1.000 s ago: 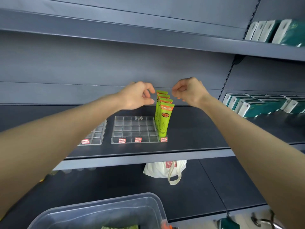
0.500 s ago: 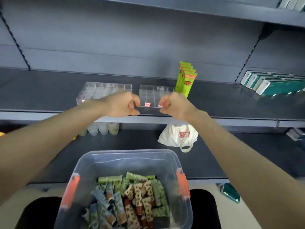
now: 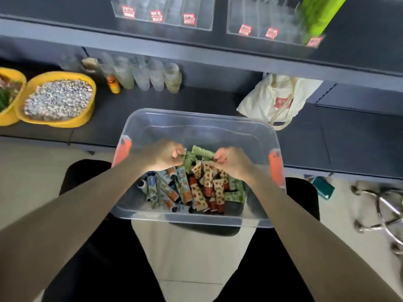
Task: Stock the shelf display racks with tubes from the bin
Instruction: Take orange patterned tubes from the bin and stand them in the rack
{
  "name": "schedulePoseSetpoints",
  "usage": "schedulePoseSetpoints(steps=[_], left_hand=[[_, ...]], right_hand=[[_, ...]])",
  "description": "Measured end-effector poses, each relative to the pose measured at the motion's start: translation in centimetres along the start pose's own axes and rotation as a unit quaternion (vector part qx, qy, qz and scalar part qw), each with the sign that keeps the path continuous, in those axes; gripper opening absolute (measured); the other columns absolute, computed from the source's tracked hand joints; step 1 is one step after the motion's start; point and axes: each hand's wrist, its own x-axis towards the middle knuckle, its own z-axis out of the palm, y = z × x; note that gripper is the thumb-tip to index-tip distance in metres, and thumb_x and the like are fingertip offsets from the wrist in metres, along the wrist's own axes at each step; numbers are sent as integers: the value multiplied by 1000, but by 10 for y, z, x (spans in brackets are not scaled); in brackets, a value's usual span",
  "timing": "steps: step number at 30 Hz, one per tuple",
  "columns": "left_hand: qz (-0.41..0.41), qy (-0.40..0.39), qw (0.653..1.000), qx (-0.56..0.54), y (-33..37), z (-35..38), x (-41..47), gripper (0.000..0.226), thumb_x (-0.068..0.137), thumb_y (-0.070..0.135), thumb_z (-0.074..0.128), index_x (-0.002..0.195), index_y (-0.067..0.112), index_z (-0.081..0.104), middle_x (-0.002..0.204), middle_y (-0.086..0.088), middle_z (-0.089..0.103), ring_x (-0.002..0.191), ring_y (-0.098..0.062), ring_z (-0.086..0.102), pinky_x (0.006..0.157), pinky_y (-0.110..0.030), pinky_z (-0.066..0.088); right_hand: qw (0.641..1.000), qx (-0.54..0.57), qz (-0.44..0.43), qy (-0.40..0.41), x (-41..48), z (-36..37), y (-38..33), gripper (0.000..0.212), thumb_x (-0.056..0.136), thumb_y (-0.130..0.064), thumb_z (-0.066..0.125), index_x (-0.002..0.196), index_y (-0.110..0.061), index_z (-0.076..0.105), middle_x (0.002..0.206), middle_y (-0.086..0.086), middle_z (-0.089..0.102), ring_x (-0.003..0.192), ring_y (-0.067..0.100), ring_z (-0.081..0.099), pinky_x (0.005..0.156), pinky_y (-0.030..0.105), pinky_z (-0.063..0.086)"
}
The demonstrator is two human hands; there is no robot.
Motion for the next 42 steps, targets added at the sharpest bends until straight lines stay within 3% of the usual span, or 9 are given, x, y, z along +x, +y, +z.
schedulePoseSetpoints(steps=[4,11,19,24,27,31,35,40,42], left_hand=[[-5,12,998,-66,-14,40,7,38,86,31,63,114,5,58,109,-10,60,101,-27,58,82,-33,45],[42,64,988,-135,-3,72,20,48,84,29,65,125,7,54,122,-9,60,109,-21,57,94,-28,45],[20,126,975,-181,-17,77,27,20,87,13,61,104,3,67,95,-10,69,81,-21,63,80,-38,52],[35,129,972,-193,-14,71,22,16,88,11,61,97,2,69,86,-6,68,71,-14,59,70,-25,50],[55,138,966,-212,-8,54,20,15,87,11,61,95,1,69,90,-9,70,74,-19,63,75,-35,54],[75,153,959,-228,10,10,18,14,86,10,63,91,-1,70,88,-13,69,77,-22,63,78,-33,50],[116,178,960,-185,42,-45,14,13,85,13,65,88,2,70,81,-6,69,70,-12,61,71,-23,47],[156,242,946,-146,88,-119,10,12,84,15,66,89,5,70,81,-5,67,67,-9,57,67,-20,42],[166,264,940,-138,106,-146,10,7,85,15,65,87,9,69,77,-2,66,59,-4,55,60,-18,44]], right_hand=[[999,-10,24,22,11,36,24,28,87,-20,65,113,-9,66,112,9,66,107,26,60,90,33,47],[998,-23,8,57,17,56,43,58,90,-33,62,143,-22,40,149,-1,39,137,29,25,114,44,23],[995,-99,18,22,28,63,32,53,84,-33,67,133,-22,50,138,-1,48,131,24,30,111,45,14],[997,-24,59,52,27,53,26,43,78,-33,74,113,-14,59,115,2,61,113,21,45,107,40,22],[991,75,60,90,21,29,18,29,74,-24,78,96,-13,62,93,-1,65,93,17,58,101,38,39],[985,145,9,96,8,-27,-4,21,73,-8,77,92,-6,68,91,6,70,70,7,59,65,10,43],[982,102,-57,145,-1,-90,-28,16,73,-8,76,87,-3,71,90,11,72,81,23,66,76,31,49],[973,62,-111,192,-15,-177,-60,11,73,-6,76,79,-11,68,76,5,67,63,1,57,68,18,43],[970,25,-127,204,-20,-210,-71,11,76,-7,75,86,-4,70,83,10,70,72,8,60,74,25,45]])
